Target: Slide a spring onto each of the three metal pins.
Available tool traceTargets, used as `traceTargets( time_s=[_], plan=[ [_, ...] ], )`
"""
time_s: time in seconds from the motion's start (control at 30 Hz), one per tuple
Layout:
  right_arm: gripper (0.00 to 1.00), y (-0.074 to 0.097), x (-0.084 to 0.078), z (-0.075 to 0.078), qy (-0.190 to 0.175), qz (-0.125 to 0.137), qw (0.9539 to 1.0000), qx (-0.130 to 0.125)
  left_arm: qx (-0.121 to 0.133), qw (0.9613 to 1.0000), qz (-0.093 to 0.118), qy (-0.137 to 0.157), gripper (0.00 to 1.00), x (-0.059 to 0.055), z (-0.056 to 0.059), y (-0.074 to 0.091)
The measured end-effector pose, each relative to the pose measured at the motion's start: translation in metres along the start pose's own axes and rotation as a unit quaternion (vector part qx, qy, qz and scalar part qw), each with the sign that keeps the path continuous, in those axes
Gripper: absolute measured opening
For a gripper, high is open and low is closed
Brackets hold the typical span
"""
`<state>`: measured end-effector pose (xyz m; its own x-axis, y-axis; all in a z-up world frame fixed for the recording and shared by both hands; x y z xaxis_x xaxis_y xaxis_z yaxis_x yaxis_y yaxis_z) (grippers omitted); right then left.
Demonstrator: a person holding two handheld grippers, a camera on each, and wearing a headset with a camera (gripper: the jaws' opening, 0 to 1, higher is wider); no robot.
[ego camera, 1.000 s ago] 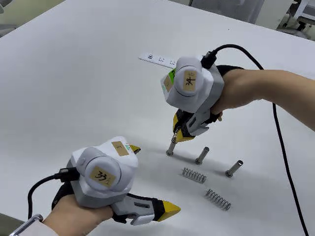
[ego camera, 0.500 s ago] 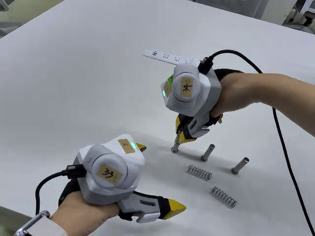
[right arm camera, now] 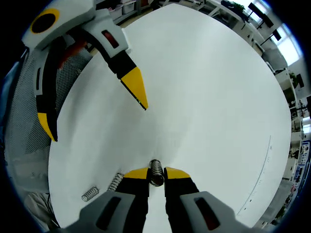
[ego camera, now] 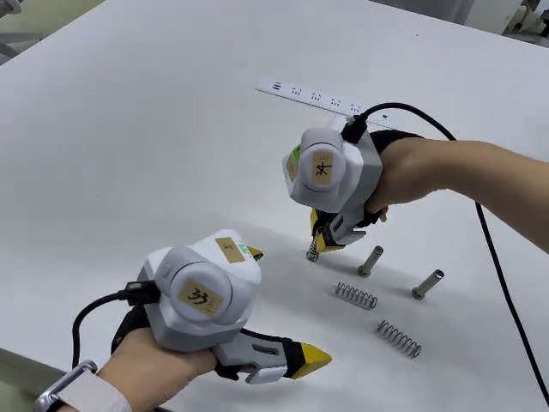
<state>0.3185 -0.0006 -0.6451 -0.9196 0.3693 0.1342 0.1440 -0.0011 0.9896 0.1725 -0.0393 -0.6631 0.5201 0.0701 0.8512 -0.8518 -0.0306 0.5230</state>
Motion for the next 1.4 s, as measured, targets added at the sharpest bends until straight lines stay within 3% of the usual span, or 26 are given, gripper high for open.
traceTargets(
  time_s=[0.7,0.87,1.4],
  plan=[
    [0.13,-0.009,-0.002,-0.002,-0.012,0.005,0.9999,-0.001,0.000,1.0000,-0.002,0.000,0.90,-0.002,-0.002,-0.001],
    [0.19,-0.010,-0.002,-0.002,-0.015,0.009,0.9998,0.002,0.000,1.0000,-0.003,0.001,0.90,-0.001,-0.001,-0.001],
    [0.78,0.002,-0.007,0.000,-0.038,0.077,0.9959,-0.029,-0.001,1.0000,0.000,0.006,0.90,0.000,-0.001,0.000]
  ],
)
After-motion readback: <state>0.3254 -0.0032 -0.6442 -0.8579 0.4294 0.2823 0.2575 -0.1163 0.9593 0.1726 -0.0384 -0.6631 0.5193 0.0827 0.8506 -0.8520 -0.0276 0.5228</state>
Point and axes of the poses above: the centre of the closed fingertips' face, and the gripper's own axes: y roughly backward along the fingers, z roughly to its right, x roughly out of its top, the point moved 9 cm from there along y, roughly backward along the fingers, and after that the axes turned 7 degrees about x, right-handed, at the moved point
